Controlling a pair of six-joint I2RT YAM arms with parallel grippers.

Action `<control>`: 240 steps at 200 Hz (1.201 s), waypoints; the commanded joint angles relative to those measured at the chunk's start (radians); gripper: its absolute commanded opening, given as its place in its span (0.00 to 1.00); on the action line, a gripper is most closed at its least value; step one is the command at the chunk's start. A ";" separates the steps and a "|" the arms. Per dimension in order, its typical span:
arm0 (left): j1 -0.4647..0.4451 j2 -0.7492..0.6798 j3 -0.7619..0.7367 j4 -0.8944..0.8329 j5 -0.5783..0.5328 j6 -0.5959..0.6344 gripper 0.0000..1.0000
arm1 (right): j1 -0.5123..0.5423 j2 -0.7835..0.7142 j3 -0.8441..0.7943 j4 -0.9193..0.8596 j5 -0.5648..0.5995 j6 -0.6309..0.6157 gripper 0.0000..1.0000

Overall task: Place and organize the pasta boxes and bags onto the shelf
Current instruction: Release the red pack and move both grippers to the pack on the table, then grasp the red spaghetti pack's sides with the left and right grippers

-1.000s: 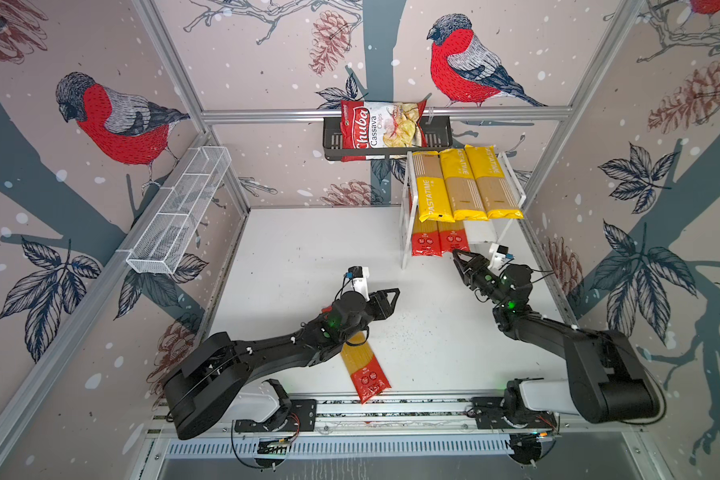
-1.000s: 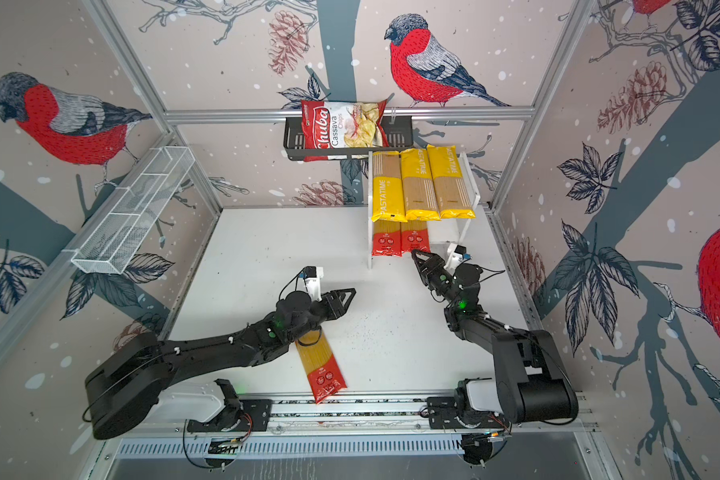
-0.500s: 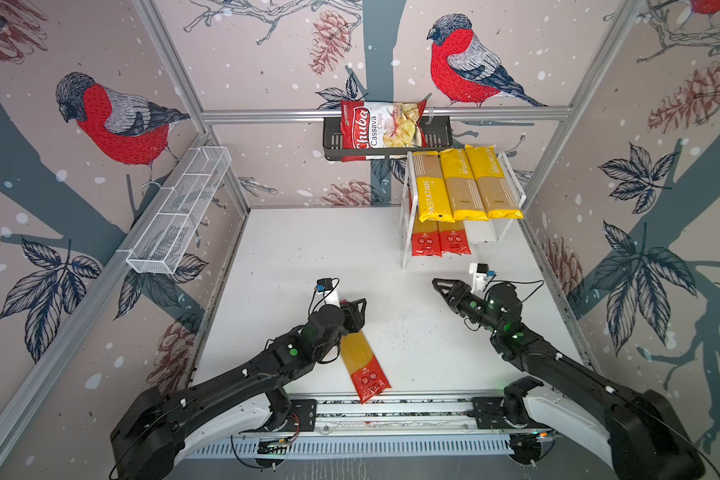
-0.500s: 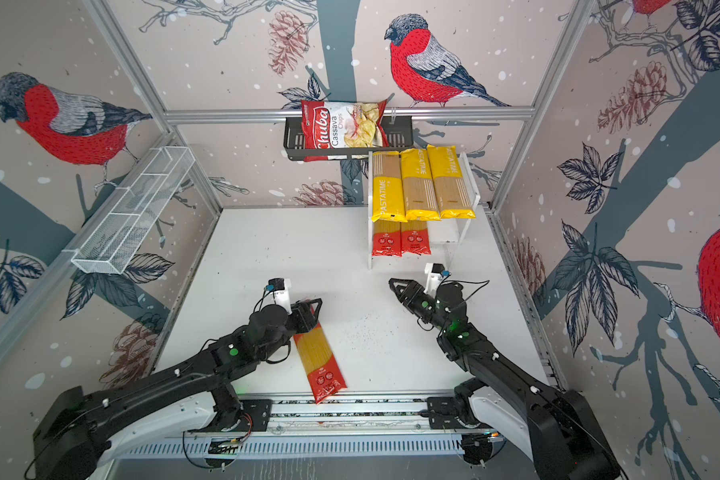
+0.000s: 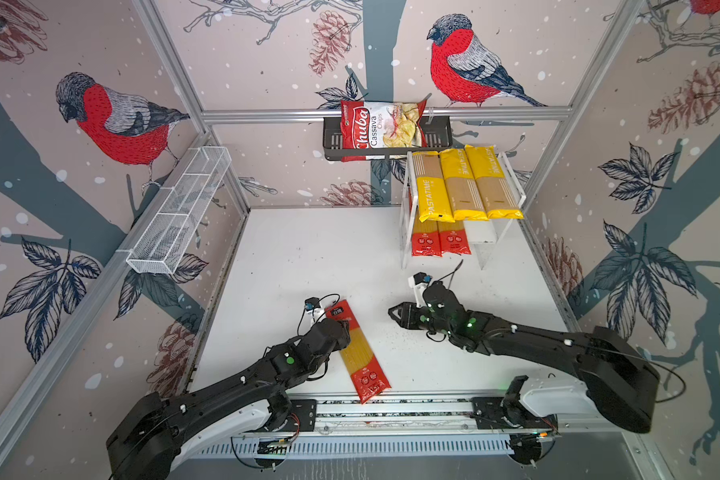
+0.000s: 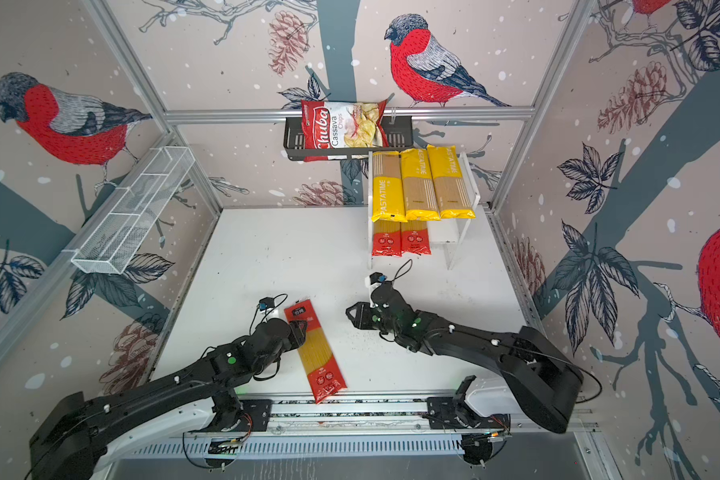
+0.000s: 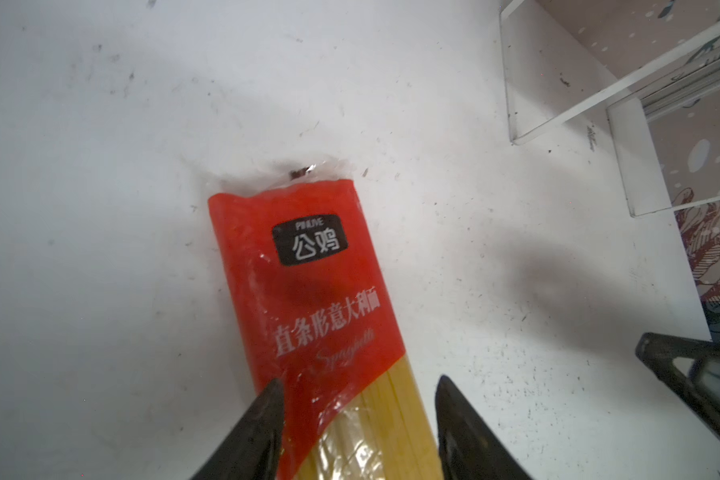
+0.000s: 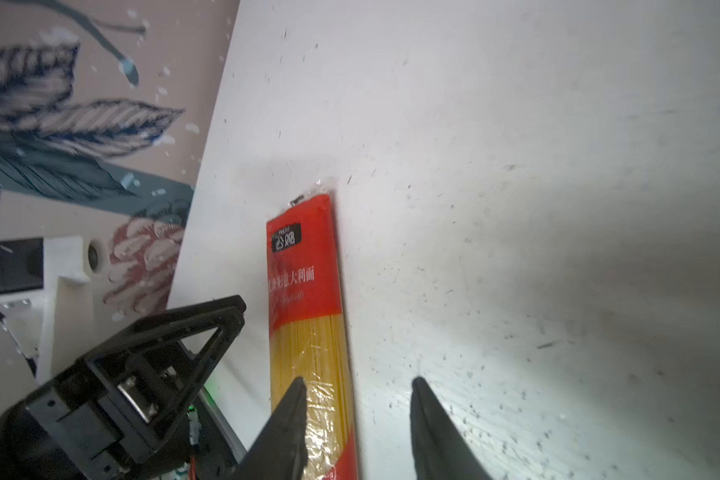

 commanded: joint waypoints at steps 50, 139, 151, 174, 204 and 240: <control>-0.010 0.064 -0.060 0.095 0.093 -0.089 0.58 | 0.066 0.233 0.160 -0.065 -0.058 -0.122 0.32; -0.011 0.075 -0.144 0.272 0.121 -0.111 0.42 | 0.064 0.445 0.301 -0.087 -0.216 -0.179 0.30; -0.010 0.091 -0.145 0.303 0.123 -0.102 0.39 | 0.064 0.461 0.310 -0.087 -0.229 -0.180 0.30; -0.011 0.147 -0.124 0.380 0.135 -0.077 0.35 | 0.057 0.465 0.312 -0.084 -0.234 -0.175 0.28; -0.010 0.267 -0.053 0.454 0.182 -0.021 0.33 | 0.021 0.420 0.269 -0.056 -0.209 -0.141 0.17; -0.011 0.416 0.055 0.531 0.235 0.042 0.33 | -0.042 0.339 0.207 -0.045 -0.157 -0.121 0.11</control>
